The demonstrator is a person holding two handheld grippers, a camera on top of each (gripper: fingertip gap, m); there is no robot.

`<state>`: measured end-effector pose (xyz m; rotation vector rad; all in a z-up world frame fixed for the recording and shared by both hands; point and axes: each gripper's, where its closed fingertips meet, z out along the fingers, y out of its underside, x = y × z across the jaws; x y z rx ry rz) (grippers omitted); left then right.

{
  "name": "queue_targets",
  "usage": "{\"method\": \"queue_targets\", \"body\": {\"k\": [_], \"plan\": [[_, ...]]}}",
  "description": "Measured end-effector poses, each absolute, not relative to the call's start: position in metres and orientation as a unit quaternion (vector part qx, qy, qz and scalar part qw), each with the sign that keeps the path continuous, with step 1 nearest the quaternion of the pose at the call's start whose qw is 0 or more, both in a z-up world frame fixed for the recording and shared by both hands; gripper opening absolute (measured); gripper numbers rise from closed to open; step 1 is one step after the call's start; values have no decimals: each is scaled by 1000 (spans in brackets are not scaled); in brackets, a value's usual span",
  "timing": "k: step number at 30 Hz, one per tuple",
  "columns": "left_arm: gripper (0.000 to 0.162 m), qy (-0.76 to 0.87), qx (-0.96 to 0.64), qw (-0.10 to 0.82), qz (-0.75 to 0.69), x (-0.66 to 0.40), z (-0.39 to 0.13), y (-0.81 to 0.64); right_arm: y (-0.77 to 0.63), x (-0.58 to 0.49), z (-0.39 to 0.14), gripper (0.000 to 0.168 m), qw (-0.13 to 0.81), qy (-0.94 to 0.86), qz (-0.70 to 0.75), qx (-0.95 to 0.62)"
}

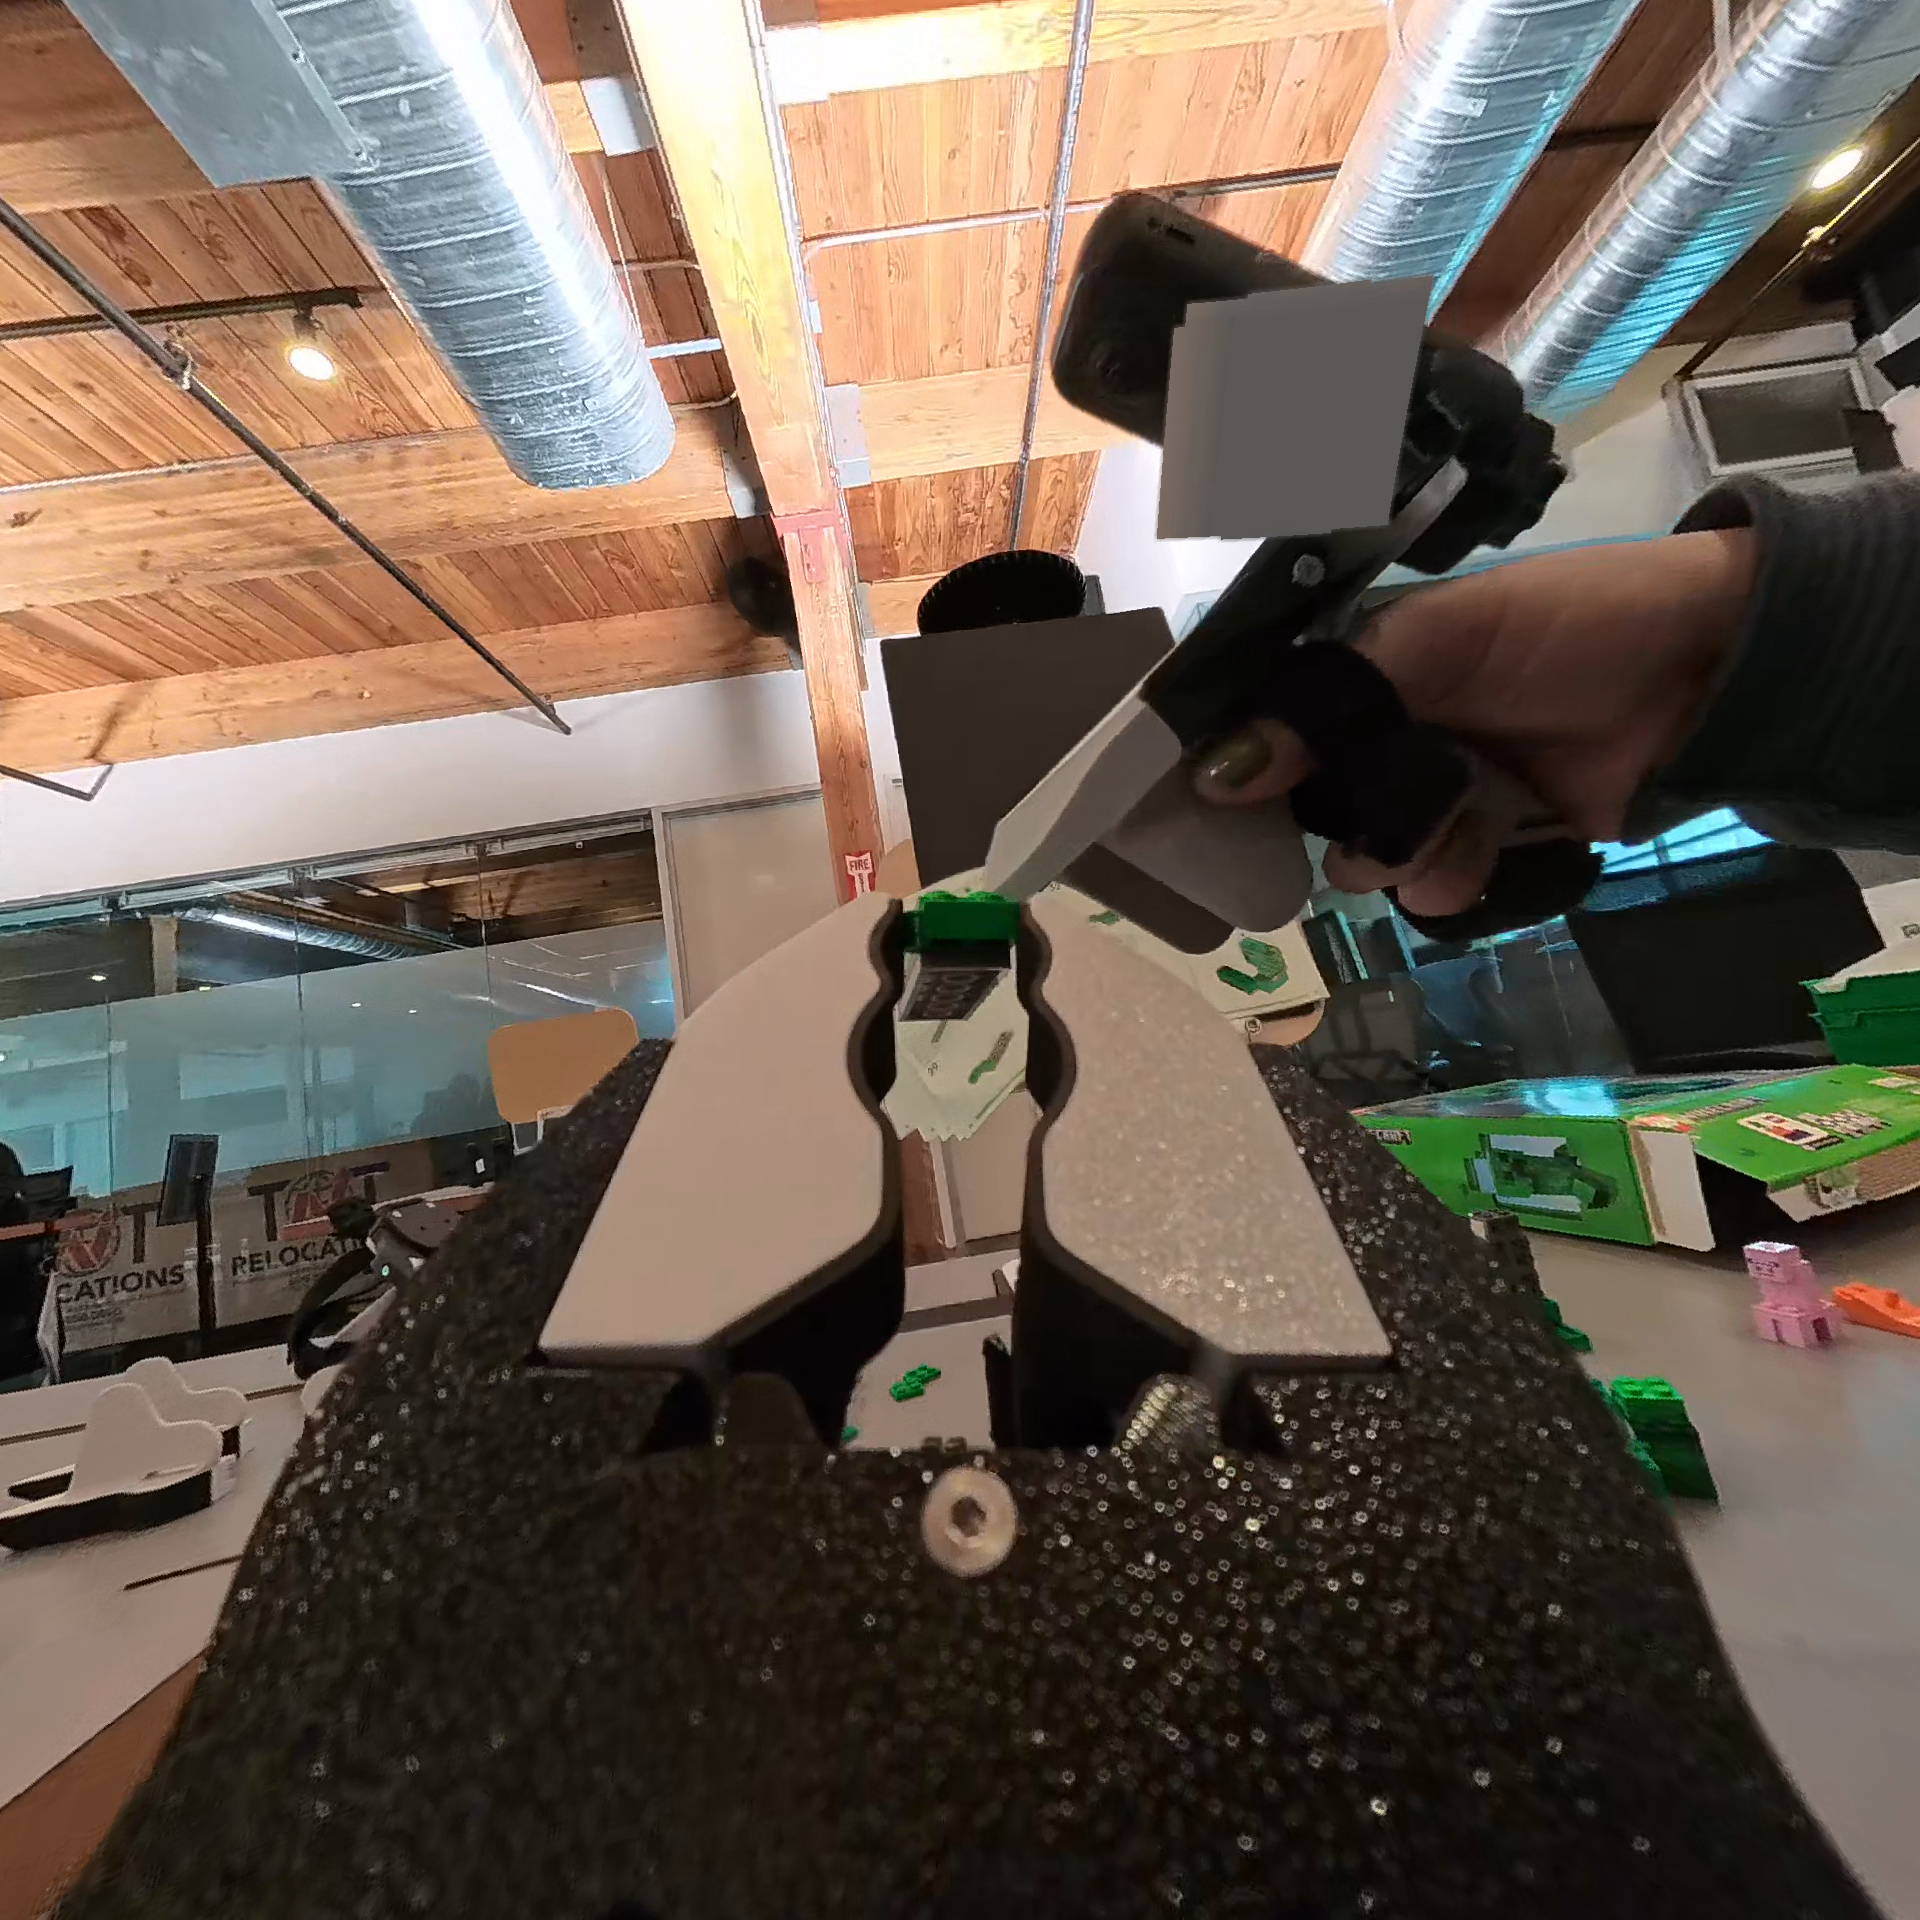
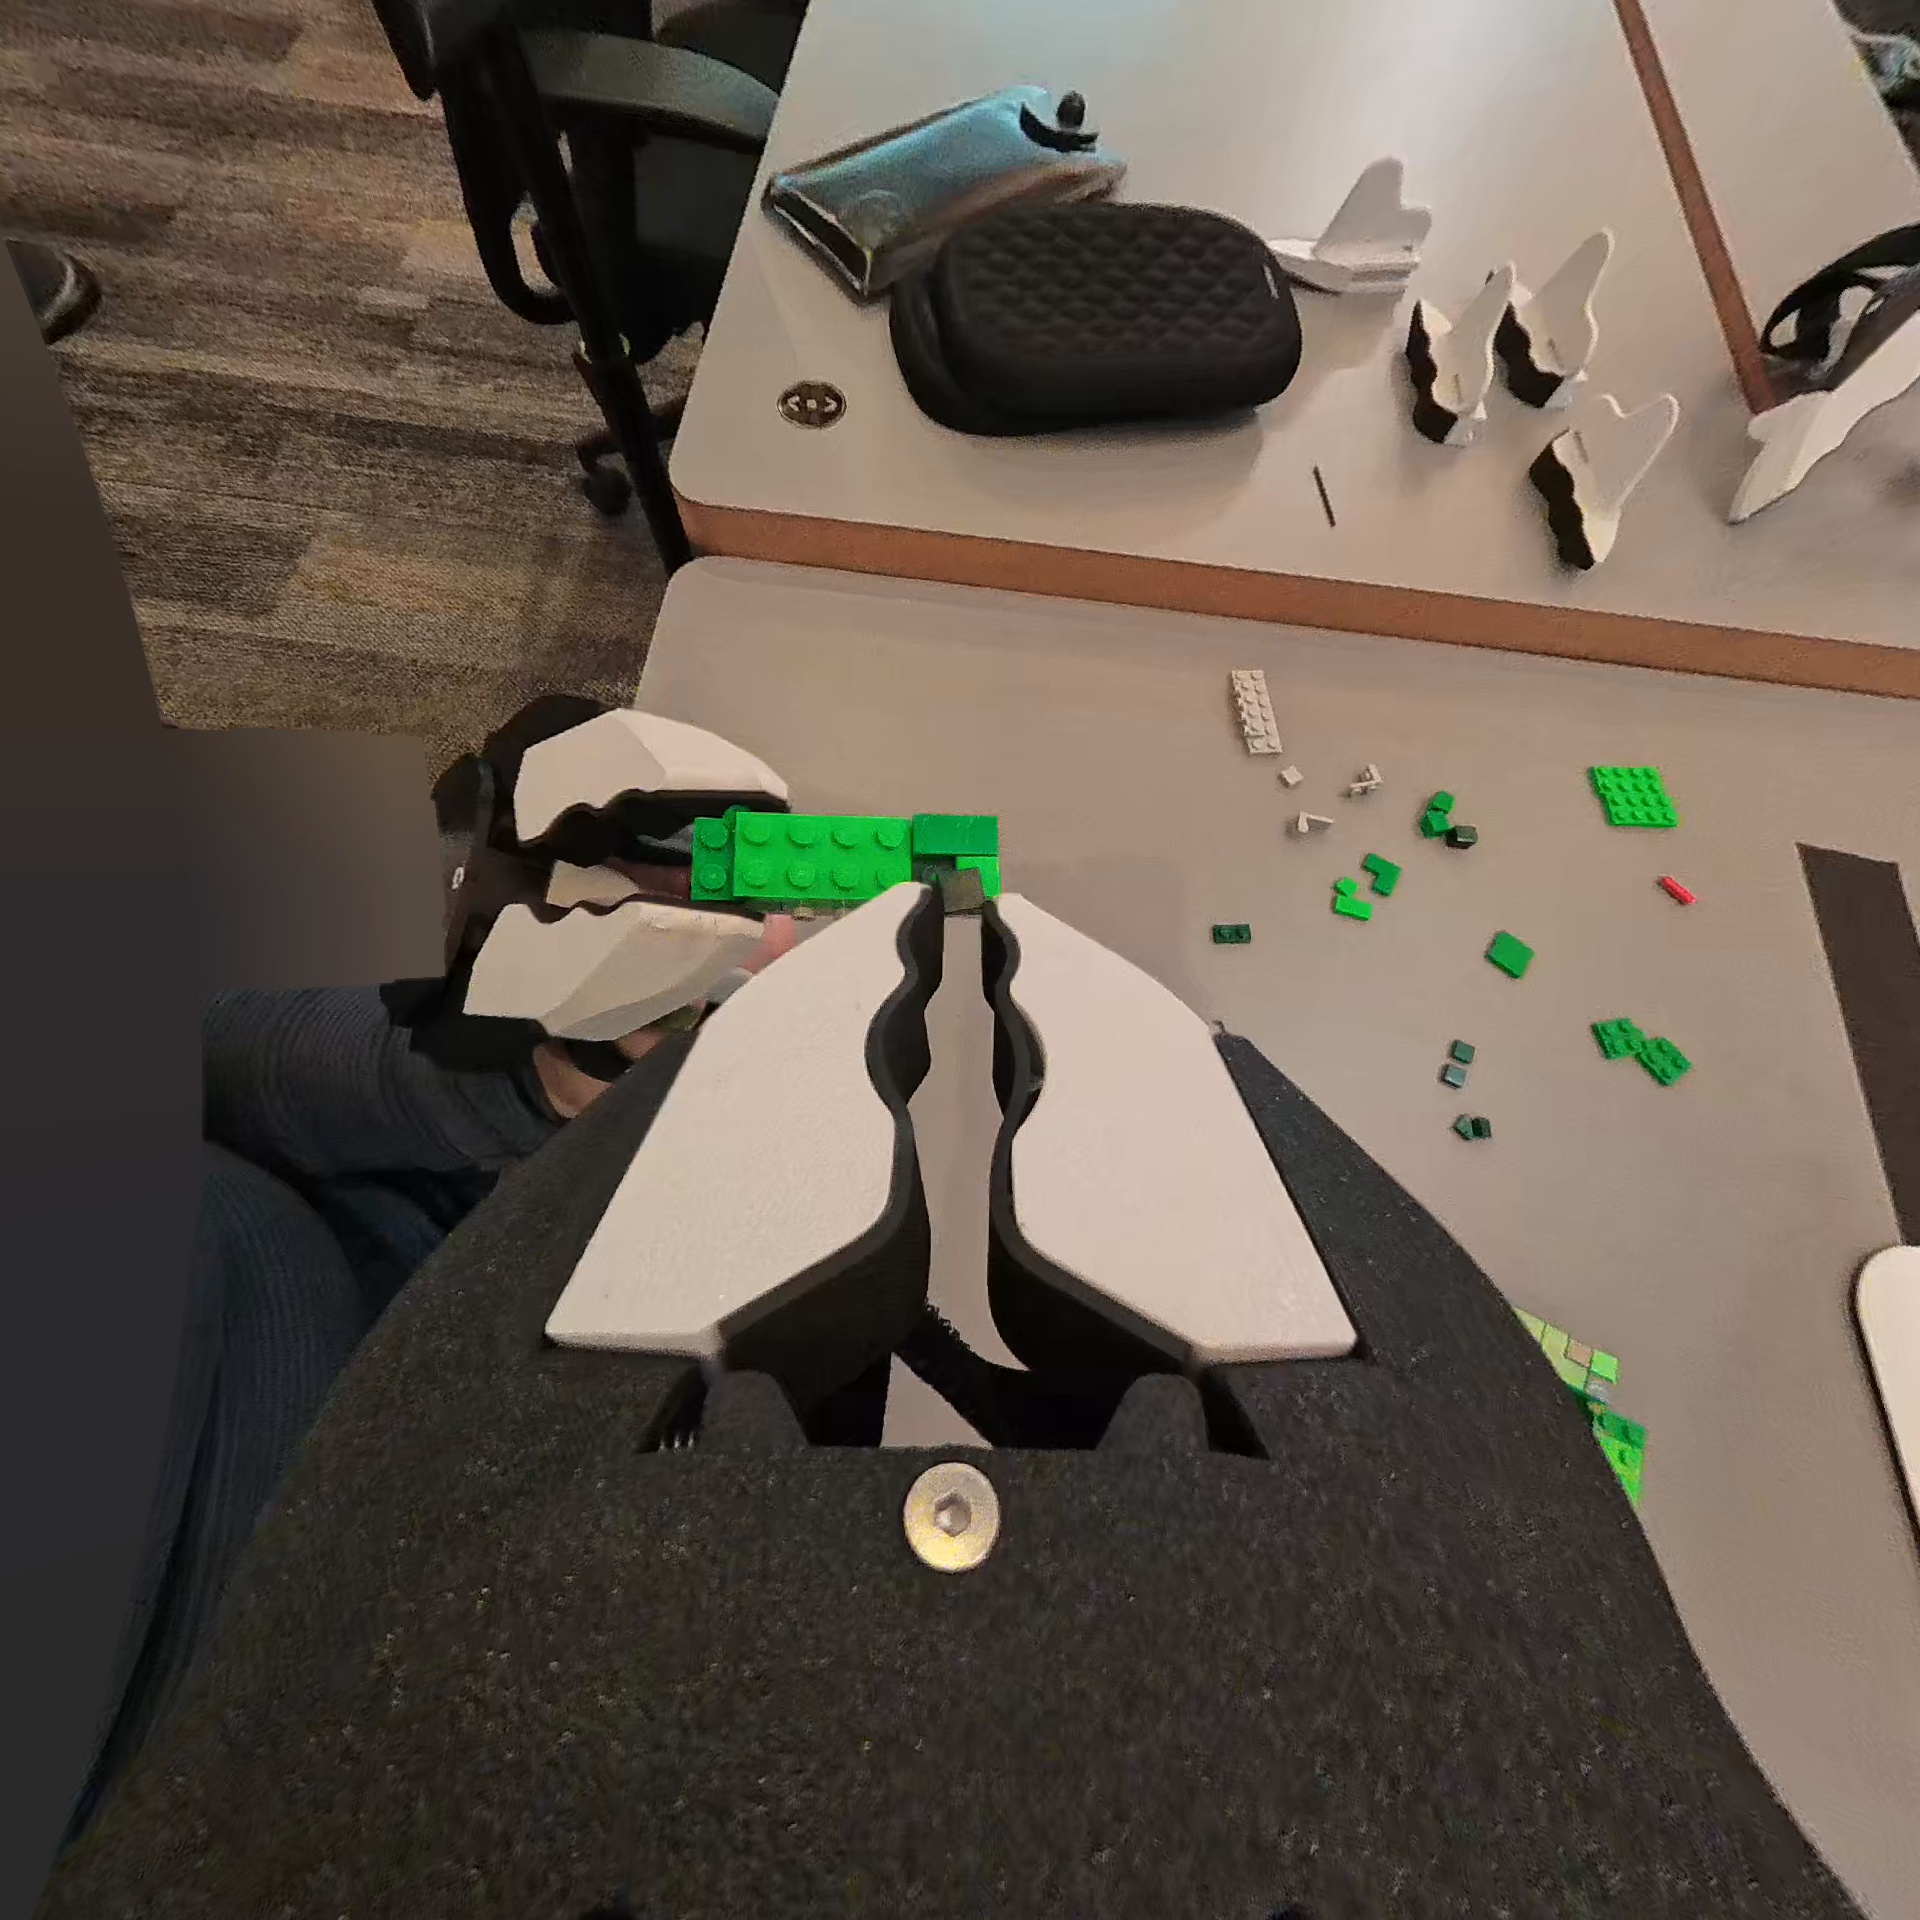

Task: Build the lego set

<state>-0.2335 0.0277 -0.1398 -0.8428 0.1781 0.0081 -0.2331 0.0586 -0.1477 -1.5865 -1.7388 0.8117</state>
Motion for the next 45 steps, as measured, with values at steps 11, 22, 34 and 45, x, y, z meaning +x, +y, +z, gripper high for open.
{"method": "queue_targets", "body": {"k": [11, 22, 34, 45], "plan": [[20, 89, -407, 909, 11, -233, -140, 27, 53, -235, -151, 7, 300, -671, 287, -614], [20, 91, -405, 909, 10, -233, -140, 26, 54, -235, -152, 7, 295, -665, 279, -626], [20, 93, -405, 909, 3, -232, -141, 26, 52, -236, -150, 7, 299, -668, 274, -624], [20, 91, -405, 910, 1, -233, -141, 25, 53, -234, -151, 8, 297, -669, 263, -628]]}}
